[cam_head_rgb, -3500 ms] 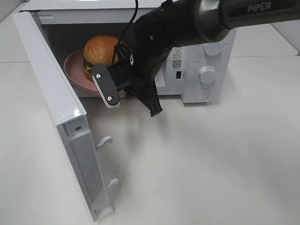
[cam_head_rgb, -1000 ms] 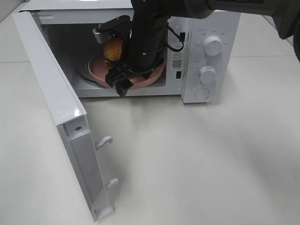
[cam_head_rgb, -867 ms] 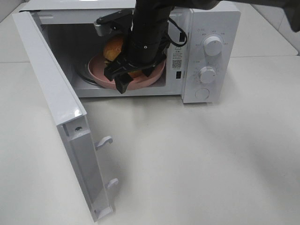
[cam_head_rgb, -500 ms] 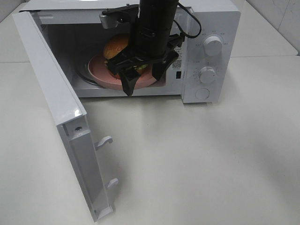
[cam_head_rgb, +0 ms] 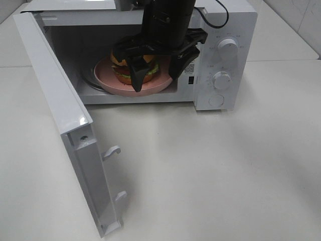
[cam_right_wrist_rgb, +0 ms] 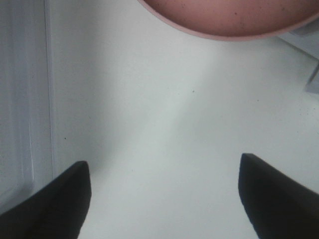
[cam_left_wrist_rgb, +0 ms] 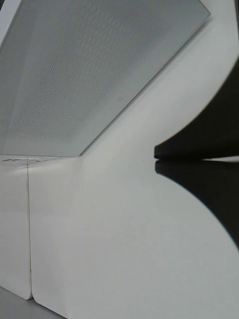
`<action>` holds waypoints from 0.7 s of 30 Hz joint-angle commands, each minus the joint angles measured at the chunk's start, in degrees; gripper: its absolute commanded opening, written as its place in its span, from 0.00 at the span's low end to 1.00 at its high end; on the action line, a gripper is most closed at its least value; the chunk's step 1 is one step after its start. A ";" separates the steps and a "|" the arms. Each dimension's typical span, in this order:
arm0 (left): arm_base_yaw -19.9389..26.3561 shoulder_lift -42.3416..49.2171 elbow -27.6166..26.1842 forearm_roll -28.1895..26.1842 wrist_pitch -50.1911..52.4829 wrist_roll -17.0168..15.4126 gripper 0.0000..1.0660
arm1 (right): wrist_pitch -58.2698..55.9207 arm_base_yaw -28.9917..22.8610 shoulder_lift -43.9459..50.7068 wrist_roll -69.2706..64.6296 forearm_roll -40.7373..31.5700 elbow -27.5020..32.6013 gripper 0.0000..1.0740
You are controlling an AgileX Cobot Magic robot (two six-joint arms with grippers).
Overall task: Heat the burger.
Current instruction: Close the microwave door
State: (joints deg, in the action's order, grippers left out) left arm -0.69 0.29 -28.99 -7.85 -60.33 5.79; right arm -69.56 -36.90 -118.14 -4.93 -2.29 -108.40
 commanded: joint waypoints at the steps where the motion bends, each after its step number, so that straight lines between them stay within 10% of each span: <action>1: 0.23 1.15 0.00 -0.23 0.63 -0.11 0.00 | -1.89 1.78 4.07 -0.97 -0.06 4.64 0.70; 21: 0.23 1.15 0.00 -0.23 0.63 -0.11 0.00 | -1.78 29.16 27.79 0.23 1.72 31.17 0.70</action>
State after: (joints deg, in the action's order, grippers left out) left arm -0.69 0.29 -28.99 -7.85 -60.33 5.79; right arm -69.61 -10.14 -93.68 -5.10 -0.86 -80.10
